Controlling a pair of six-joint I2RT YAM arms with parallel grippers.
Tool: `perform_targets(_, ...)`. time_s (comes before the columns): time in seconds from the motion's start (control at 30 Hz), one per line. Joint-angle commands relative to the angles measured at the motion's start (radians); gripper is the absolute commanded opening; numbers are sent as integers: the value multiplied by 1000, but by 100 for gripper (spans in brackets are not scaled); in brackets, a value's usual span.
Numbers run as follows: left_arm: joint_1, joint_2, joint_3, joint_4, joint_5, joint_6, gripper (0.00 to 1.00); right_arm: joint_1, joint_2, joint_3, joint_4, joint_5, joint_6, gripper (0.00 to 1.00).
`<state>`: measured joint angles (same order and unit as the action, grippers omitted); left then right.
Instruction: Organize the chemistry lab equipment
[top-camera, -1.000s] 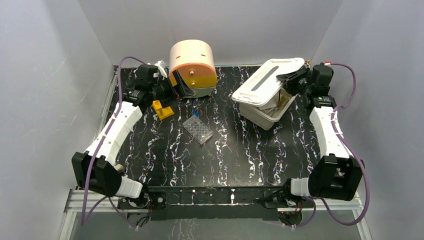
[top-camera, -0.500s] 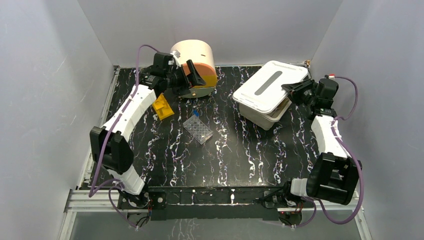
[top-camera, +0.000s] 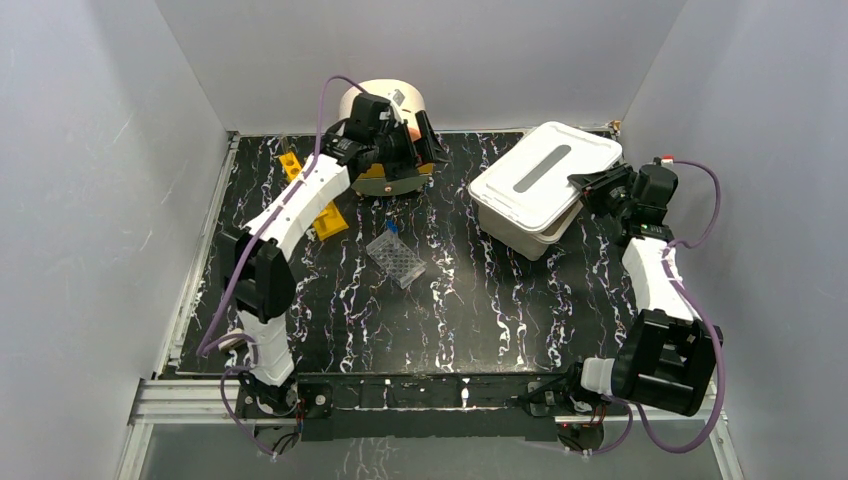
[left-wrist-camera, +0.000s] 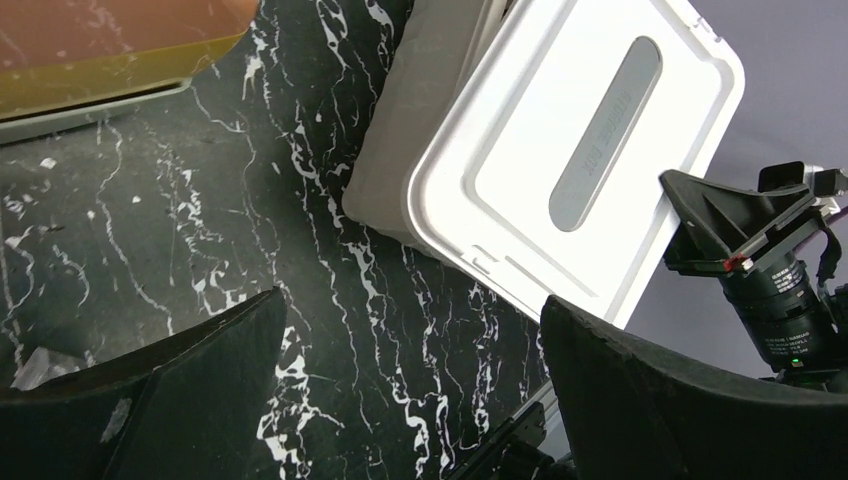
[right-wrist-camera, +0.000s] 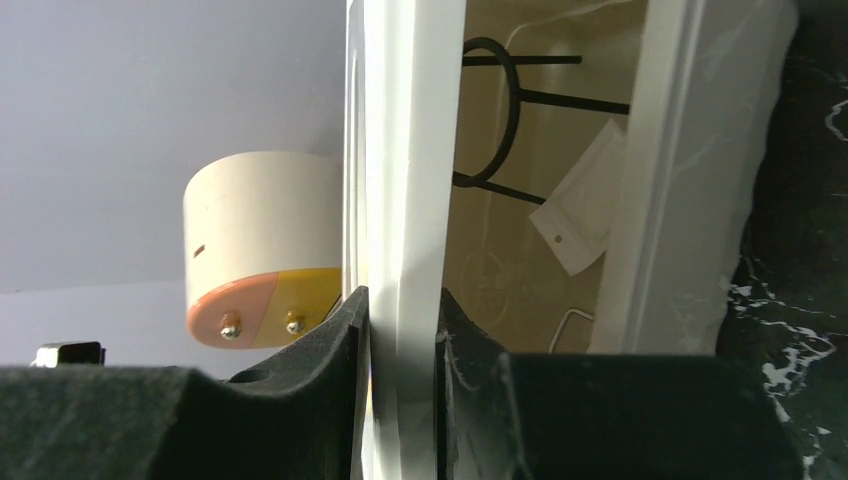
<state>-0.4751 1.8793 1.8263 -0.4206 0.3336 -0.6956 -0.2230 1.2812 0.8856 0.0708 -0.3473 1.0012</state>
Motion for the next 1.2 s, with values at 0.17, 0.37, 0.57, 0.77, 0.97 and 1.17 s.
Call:
perform_targets(0.17, -21, 107, 104, 62, 112, -8, 98, -21, -28, 22, -154, 190, -167, 40)
perform_targets(0.37, -36, 176, 147, 62, 123, 15, 98, -21, -21, 54, -219, 231, -221, 44)
perform_targets(0.57, -47, 217, 196, 63, 132, 50, 98, -21, -5, 104, -336, 232, -289, 48)
perform_targets(0.77, -58, 236, 209, 68, 128, 70, 98, -22, 9, 129, -397, 245, -344, 55)
perform_targets(0.97, -63, 247, 222, 67, 124, 79, 98, -22, 27, 160, -464, 271, -391, 61)
perform_targets(1.17, -67, 262, 235, 67, 124, 80, 98, -21, 35, 184, -499, 294, -432, 66)
